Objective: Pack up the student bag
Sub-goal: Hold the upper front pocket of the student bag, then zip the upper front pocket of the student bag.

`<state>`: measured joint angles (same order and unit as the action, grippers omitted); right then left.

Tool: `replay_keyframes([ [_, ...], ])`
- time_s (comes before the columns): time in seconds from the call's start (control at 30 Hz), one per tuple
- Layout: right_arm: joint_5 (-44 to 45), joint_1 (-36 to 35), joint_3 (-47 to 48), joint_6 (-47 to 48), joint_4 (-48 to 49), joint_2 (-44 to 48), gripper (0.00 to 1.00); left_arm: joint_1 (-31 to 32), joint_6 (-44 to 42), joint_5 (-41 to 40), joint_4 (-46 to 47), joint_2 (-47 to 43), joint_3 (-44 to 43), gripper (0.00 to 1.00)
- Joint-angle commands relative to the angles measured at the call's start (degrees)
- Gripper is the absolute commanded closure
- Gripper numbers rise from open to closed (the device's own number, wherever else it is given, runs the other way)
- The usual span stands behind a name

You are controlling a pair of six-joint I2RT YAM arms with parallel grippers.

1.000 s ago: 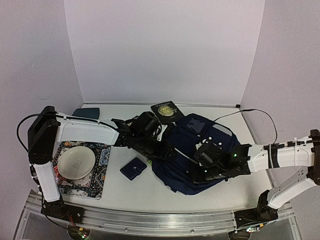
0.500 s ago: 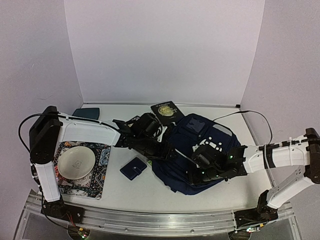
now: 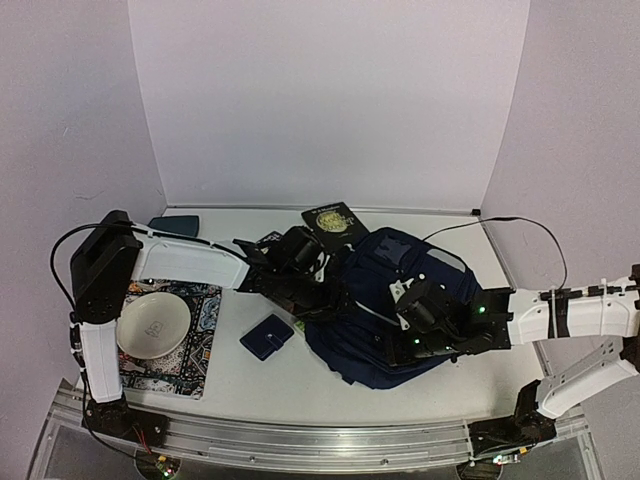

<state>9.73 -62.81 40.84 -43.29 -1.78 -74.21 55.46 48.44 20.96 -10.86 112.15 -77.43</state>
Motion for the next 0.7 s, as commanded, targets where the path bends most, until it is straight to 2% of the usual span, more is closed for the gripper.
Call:
replay_keyframes([
  [0.0, 1.72, -0.74, 2.44, 3.27, 2.65, 1.62, 1.00, 0.14, 6.19, -2.57, 0.99, -4.73, 3.62, 0.32],
  [0.27, 1.09, -0.83, 5.20, 6.32, 6.27, -0.26, 1.00, 0.14, 10.50, -3.51, 0.78, -5.65, 4.81, 0.31],
  [0.4, 0.19, -0.85, 5.91, 7.27, 7.66, -1.34, 1.00, 0.17, 10.68, -2.96, 0.88, -3.39, 2.27, 0.36],
  [0.57, -0.69, -1.06, 6.16, 7.61, 8.23, -2.00, 1.00, 0.26, 11.22, -1.55, 2.18, -0.18, -0.66, 0.52],
  [0.67, -0.50, -1.19, 5.51, 7.38, 6.88, -1.27, 1.00, 0.19, 11.24, -2.21, 3.09, 0.37, -1.16, 0.72],
])
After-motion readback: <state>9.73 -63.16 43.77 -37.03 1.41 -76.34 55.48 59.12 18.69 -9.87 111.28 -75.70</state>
